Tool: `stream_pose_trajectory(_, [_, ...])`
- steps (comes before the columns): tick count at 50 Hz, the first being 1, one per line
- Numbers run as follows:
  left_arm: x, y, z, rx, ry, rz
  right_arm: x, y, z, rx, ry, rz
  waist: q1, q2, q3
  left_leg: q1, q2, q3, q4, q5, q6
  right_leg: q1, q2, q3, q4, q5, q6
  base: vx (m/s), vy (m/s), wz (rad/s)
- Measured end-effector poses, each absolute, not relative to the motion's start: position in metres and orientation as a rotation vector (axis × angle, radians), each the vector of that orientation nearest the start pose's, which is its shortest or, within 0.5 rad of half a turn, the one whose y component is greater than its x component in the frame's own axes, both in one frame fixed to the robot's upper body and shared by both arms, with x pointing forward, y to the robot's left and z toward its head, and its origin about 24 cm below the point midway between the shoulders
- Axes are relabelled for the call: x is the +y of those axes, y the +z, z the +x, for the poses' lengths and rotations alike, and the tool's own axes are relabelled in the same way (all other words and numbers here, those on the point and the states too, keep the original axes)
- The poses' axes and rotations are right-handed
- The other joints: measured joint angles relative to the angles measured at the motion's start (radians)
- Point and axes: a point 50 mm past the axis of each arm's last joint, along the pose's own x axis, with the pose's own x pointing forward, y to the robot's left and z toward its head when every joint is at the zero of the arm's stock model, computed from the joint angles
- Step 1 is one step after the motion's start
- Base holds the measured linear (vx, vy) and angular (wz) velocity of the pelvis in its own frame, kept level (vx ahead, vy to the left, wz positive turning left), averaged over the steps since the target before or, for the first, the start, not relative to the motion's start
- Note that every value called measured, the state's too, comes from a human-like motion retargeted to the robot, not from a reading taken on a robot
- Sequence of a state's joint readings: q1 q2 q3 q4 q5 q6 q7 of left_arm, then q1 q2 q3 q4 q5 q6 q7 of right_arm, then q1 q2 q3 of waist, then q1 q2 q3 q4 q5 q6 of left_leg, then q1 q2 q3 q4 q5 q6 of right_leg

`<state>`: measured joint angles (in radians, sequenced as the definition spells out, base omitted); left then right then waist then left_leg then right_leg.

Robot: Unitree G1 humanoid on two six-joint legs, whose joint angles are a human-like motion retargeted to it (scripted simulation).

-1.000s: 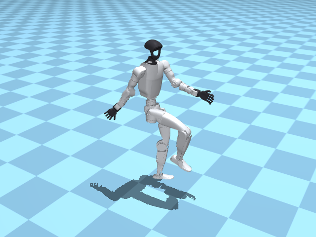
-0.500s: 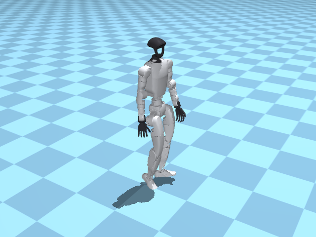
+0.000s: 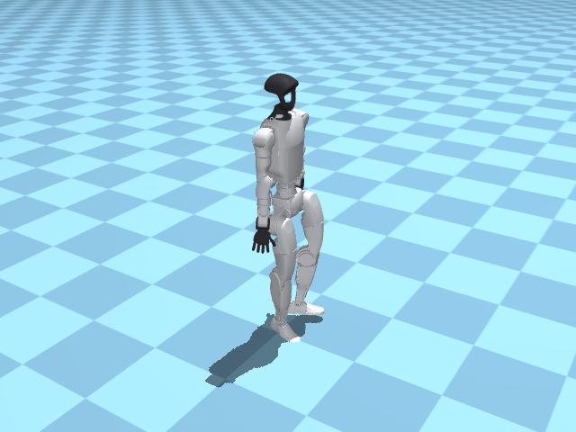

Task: Upper body actions

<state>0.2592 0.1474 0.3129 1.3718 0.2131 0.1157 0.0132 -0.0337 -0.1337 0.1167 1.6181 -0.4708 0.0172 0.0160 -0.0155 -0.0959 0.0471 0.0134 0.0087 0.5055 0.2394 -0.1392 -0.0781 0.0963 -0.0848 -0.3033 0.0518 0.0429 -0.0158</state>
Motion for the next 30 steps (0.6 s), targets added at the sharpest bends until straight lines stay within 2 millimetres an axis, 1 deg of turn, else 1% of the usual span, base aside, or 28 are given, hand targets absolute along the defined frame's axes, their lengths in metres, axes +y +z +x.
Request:
stream_pose_trajectory(2, [0.222,-0.166,-0.089,1.792,0.277,0.089,-0.195,-0.177,0.048,1.492,0.36,-0.568,0.003,-0.025,0.016,-0.096,0.057,0.003,0.241,0.148,-0.006,0.012,-0.034,0.02,0.007,-0.006,0.0,-0.11,-0.07,-0.07])
stream_pose_trajectory(3, [0.222,-0.164,-0.096,1.816,0.263,0.096,-0.189,-0.175,0.066,1.438,0.355,-0.561,0.009,-0.033,0.027,-0.152,0.089,-0.01,0.363,0.21,0.007,0.016,-0.043,0.027,0.009,-0.008,0.001,-0.15,-0.1,0.02])
stream_pose_trajectory(5, [0.22,-0.16,-0.114,1.881,0.212,0.11,-0.176,-0.168,0.11,1.313,0.359,-0.516,0.047,-0.043,0.058,-0.302,0.119,-0.081,0.615,0.331,0.091,0.031,-0.05,0.037,0.007,-0.006,-0.003,-0.18,-0.16,-0.05])
stream_pose_trajectory(6, [0.218,-0.157,-0.124,1.922,0.182,0.105,-0.17,-0.163,0.13,1.26,0.365,-0.49,0.072,-0.043,0.064,-0.39,0.122,-0.121,0.732,0.317,0.086,0.031,-0.047,0.038,0.005,-0.002,-0.007,-0.19,-0.19,-0.21])
stream_pose_trajectory(7, [0.215,-0.153,-0.136,1.97,0.146,0.094,-0.163,-0.156,0.154,1.199,0.363,-0.458,0.104,-0.039,0.072,-0.482,0.16,-0.14,0.867,0.294,0.088,0.03,-0.04,0.039,0.005,0.001,-0.014,-0.16,-0.19,-0.36])
stream_pose_trajectory(8, [0.21,-0.149,-0.149,2.031,0.097,0.071,-0.154,-0.144,0.183,1.123,0.346,-0.413,0.152,-0.03,0.084,-0.584,0.267,-0.115,1.038,0.251,0.103,0.027,-0.024,0.041,0.011,0.0,-0.027,-0.11,-0.16,-0.54])
stream_pose_trajectory(9, [0.206,-0.144,-0.161,2.078,0.06,0.042,-0.147,-0.133,0.206,1.058,0.329,-0.374,0.195,-0.026,0.095,-0.668,0.325,-0.108,1.154,0.217,0.116,0.024,-0.016,0.051,0.018,0.001,-0.037,-0.09,-0.13,-0.72])
stream_pose_trajectory(10, [0.202,-0.14,-0.17,2.118,0.03,0.01,-0.14,-0.122,0.226,0.998,0.314,-0.338,0.237,-0.024,0.107,-0.743,0.358,-0.111,1.242,0.188,0.129,0.021,-0.012,0.066,0.025,0.002,-0.045,-0.09,-0.11,-0.96])
stream_pose_trajectory(12, [0.193,-0.129,-0.192,2.191,0.0,-0.082,-0.126,-0.091,0.27,0.838,0.314,-0.273,0.327,-0.04,0.143,-0.907,0.398,-0.109,1.375,0.137,0.147,0.019,-0.024,0.116,0.046,0.001,-0.058,-0.08,-0.1,-1.26])
stream_pose_trajectory(13, [0.188,-0.123,-0.203,2.223,-0.005,-0.133,-0.118,-0.071,0.293,0.739,0.329,-0.252,0.372,-0.053,0.166,-0.994,0.404,-0.109,1.413,0.116,0.156,0.015,-0.037,0.146,0.058,0.0,-0.062,-0.06,-0.07,-1.3])
stream_pose_trajectory(15, [0.181,-0.115,-0.216,2.267,-0.009,-0.205,-0.109,-0.04,0.322,0.593,0.356,-0.25,0.432,-0.076,0.2,-1.102,0.407,-0.092,1.439,0.081,0.177,0.009,-0.06,0.19,0.077,-0.001,-0.067,-0.03,-0.05,-1.11])
stream_pose_trajectory(17, [0.173,-0.104,-0.231,2.321,-0.017,-0.308,-0.101,-0.003,0.349,0.416,0.375,-0.304,0.505,-0.107,0.24,-1.202,0.415,-0.049,1.428,0.036,0.22,-0.011,-0.097,0.25,0.113,-0.005,-0.072,0.05,-0.01,-1.06])
stream_pose_trajectory(18, [0.17,-0.1,-0.236,2.341,-0.024,-0.357,-0.099,0.01,0.358,0.35,0.365,-0.338,0.531,-0.122,0.253,-1.241,0.42,-0.028,1.415,0.015,0.246,-0.024,-0.114,0.268,0.131,-0.009,-0.074,0.09,0.0,-0.72])
stream_pose_trajectory(20, [0.165,-0.095,-0.242,2.361,-0.027,-0.434,-0.094,0.027,0.367,0.27,0.33,-0.379,0.552,-0.143,0.265,-1.284,0.428,0.005,1.4,-0.019,0.285,-0.044,-0.135,0.289,0.159,-0.017,-0.075,0.07,-0.02,-0.35])
stream_pose_trajectory(22, [0.164,-0.098,-0.236,2.34,-0.032,-0.463,-0.089,0.036,0.372,0.232,0.309,-0.374,0.558,-0.15,0.279,-1.279,0.439,0.017,1.4,-0.025,0.291,-0.054,-0.14,0.296,0.181,-0.024,-0.076,0.01,-0.06,-0.2])
stream_pose_trajectory(23, [0.164,-0.102,-0.231,2.317,-0.036,-0.464,-0.086,0.038,0.372,0.221,0.31,-0.363,0.557,-0.15,0.287,-1.262,0.442,0.015,1.402,-0.016,0.281,-0.053,-0.14,0.296,0.187,-0.027,-0.078,-0.02,-0.07,-0.1])
stream_pose_trajectory(25, [0.167,-0.111,-0.219,2.267,-0.044,-0.428,-0.08,0.033,0.369,0.24,0.323,-0.346,0.544,-0.147,0.278,-1.221,0.443,0.002,1.403,0.005,0.255,-0.055,-0.13,0.283,0.179,-0.025,-0.081,-0.04,-0.06,0.19])
stream_pose_trajectory(28, [0.177,-0.125,-0.198,2.186,-0.053,-0.318,-0.081,0.008,0.354,0.325,0.353,-0.367,0.501,-0.126,0.21,-1.158,0.438,-0.055,1.406,0.036,0.201,-0.063,-0.098,0.237,0.134,-0.011,-0.079,-0.04,0.01,0.64])
stream_pose_trajectory(30, [0.181,-0.132,-0.187,2.131,-0.055,-0.261,-0.084,-0.016,0.337,0.407,0.375,-0.399,0.476,-0.131,0.153,-1.05,0.427,-0.046,1.368,0.059,0.16,-0.073,-0.106,0.223,0.09,0.006,-0.064,0.01,0.06,0.75])
